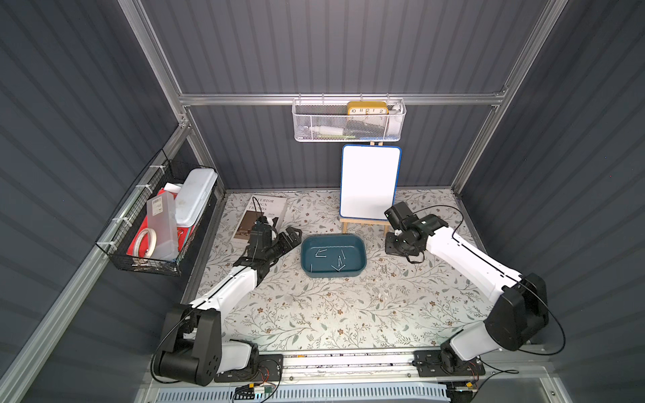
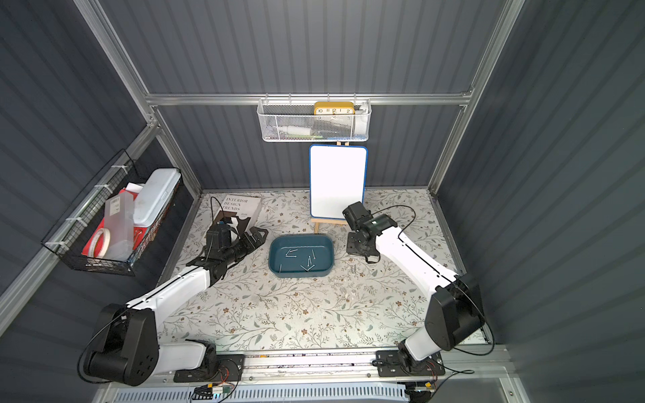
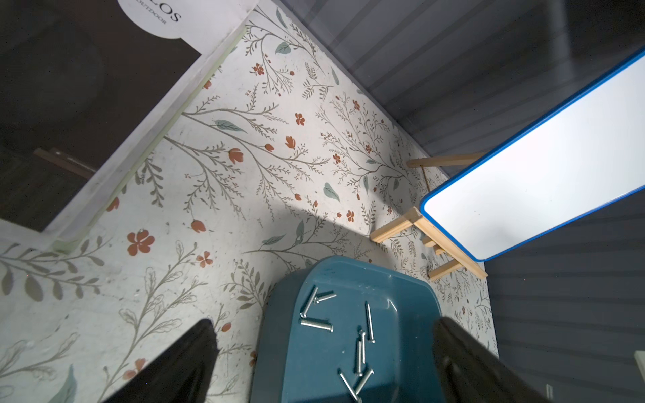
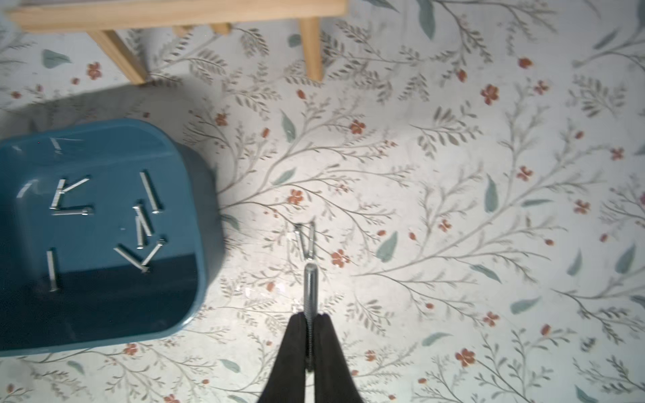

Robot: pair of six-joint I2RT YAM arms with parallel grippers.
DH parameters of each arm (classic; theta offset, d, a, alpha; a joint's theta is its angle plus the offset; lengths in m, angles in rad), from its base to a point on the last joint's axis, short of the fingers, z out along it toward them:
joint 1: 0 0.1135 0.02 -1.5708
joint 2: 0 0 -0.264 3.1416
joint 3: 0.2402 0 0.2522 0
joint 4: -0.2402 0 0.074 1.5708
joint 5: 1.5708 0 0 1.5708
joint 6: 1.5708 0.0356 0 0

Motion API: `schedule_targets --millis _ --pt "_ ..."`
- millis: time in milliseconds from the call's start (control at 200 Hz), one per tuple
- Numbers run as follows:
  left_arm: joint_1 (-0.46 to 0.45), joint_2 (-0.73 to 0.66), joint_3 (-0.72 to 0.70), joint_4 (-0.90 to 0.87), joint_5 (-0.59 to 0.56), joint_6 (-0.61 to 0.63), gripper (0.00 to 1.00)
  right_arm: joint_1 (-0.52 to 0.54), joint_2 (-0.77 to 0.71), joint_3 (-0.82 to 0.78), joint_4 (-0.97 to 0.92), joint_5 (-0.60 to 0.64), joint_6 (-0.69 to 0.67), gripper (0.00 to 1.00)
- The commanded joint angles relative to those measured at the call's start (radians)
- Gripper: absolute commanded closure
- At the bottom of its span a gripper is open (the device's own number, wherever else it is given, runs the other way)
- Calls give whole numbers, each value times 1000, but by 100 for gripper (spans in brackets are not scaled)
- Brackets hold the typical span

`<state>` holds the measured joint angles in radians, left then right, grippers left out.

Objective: Take out the screws from the storage box
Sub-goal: Place the screw at the center of the board.

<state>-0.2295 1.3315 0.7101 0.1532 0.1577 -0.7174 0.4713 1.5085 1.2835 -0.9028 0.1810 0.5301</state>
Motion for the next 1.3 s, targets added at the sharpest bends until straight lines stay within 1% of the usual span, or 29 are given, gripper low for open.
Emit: schedule_targets --millis 0,120,270,500,570,755,981,1296 --pt "-4 -17 -14 2 25 2 1 3 -22 -70 40 20 -1 95" --pt "-4 -2 -6 -3 28 10 1 -14 41 -111 63 -23 3 95" --pt "-4 1 -4 2 36 16 1 -23 148 -134 95 -32 -8 95" --pt "-3 6 -19 7 33 2 1 -43 228 -177 173 -55 -10 93" --pt "-4 5 -25 -1 22 -3 1 -47 244 -182 188 -57 -12 93" --pt "-3 -15 -52 20 39 -15 1 -51 280 -175 229 -65 -14 91" --pt "-4 8 -51 21 46 -21 1 -51 326 -164 235 -59 -15 89" --pt "-4 3 -47 15 40 -24 1 -51 316 -179 237 -67 -4 81"
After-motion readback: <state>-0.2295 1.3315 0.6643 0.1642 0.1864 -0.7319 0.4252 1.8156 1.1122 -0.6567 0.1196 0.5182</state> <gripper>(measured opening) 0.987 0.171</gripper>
